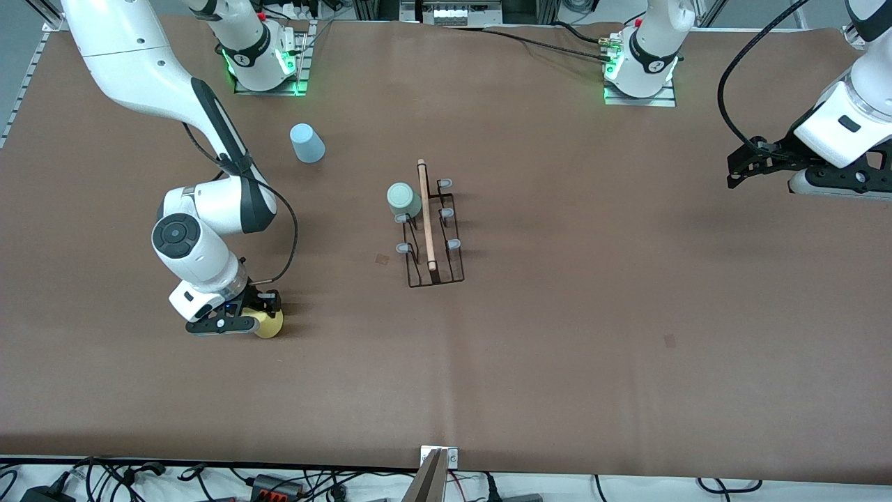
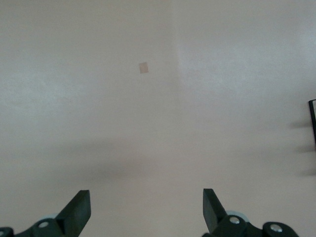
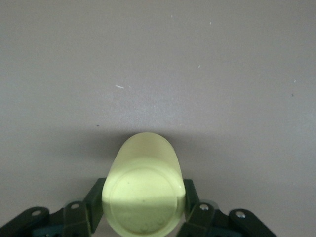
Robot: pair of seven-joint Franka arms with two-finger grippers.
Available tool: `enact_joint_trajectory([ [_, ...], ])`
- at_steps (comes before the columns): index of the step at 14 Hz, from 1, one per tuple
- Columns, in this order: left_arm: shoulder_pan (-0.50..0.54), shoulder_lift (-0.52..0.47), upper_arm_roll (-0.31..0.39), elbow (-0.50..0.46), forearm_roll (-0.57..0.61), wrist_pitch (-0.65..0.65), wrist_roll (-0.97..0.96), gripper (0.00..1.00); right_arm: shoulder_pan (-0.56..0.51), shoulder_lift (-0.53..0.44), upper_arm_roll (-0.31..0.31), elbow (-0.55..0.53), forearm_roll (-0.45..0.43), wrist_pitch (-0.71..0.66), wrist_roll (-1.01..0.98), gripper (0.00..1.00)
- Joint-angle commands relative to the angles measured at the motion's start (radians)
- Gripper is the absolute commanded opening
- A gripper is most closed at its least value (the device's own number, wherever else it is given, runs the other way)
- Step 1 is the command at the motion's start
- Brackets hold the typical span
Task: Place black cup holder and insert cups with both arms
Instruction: 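Lower and grasp the yellow cup with the right gripper, then lift and carry the yellow cup to the rack with the right gripper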
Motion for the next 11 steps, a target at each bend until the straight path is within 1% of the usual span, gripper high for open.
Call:
enact_joint_trajectory([
  [1, -0.002, 0.015, 0.004, 0.029, -0.005, -0.015, 0.002, 1.00, 0.015, -0.089, 0.004, 0.004, 0.020, -0.103, -0.009, 0.15],
  [2, -0.002, 0.013, 0.004, 0.029, -0.005, -0.015, 0.002, 1.00, 0.025, -0.137, 0.010, 0.005, 0.029, -0.159, -0.001, 0.15],
  [4, -0.002, 0.015, 0.004, 0.029, -0.005, -0.015, 0.002, 1.00, 0.085, -0.221, 0.010, 0.008, 0.085, -0.277, 0.086, 0.14],
  [6, -0.002, 0.013, 0.004, 0.029, -0.005, -0.015, 0.002, 1.00, 0.148, -0.271, 0.013, 0.010, 0.107, -0.328, 0.231, 0.13],
  [8, -0.002, 0.015, 0.004, 0.029, -0.005, -0.015, 0.002, 1.00, 0.235, -0.275, 0.013, 0.055, 0.138, -0.337, 0.433, 0.13],
  [11, -0.002, 0.015, 0.004, 0.030, -0.003, -0.015, 0.002, 1.00, 0.370, -0.246, 0.015, 0.086, 0.124, -0.336, 0.638, 0.12],
])
